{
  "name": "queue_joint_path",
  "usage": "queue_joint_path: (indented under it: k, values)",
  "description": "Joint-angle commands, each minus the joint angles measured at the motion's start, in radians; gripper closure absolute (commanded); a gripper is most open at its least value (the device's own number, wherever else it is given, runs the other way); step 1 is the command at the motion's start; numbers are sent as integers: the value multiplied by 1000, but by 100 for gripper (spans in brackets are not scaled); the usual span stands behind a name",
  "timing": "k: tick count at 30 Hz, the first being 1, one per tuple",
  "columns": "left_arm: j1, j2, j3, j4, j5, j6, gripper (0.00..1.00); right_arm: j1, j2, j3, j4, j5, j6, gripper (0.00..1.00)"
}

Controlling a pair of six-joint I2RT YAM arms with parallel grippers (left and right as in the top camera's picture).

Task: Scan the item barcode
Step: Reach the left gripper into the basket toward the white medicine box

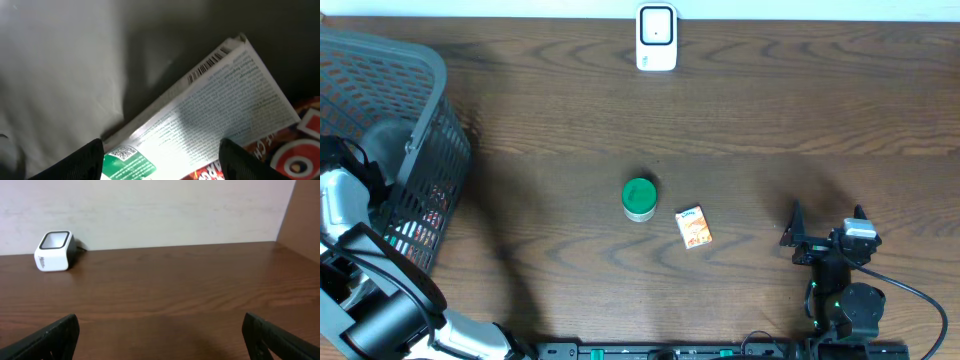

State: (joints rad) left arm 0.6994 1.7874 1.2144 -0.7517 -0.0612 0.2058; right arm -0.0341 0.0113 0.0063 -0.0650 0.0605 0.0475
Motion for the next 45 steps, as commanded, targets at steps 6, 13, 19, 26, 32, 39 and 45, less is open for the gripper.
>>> queue_joint_path:
  k: [6, 13, 19, 26, 32, 39, 45]
  values:
    - [9, 5, -26, 59, -136, -47, 24, 8, -4, -1, -3, 10, -8, 1]
    - [31, 3, -24, 76, -108, -60, 23, 8, -4, -1, -3, 9, -8, 1]
    - [31, -14, -20, 58, -59, -67, 23, 8, -4, -1, -3, 9, -8, 1]
    - [31, -102, -3, 31, -3, 30, 1, 8, -4, -1, -3, 9, -8, 1]
    - [31, -215, -3, 8, 106, 137, 2, 8, -4, -1, -3, 10, -8, 1]
    - [31, -233, -4, -5, 28, 72, 2, 8, -4, -1, -3, 10, -8, 1]
    - [31, -229, -4, -16, 27, 146, 2, 8, -4, -1, -3, 10, -8, 1]
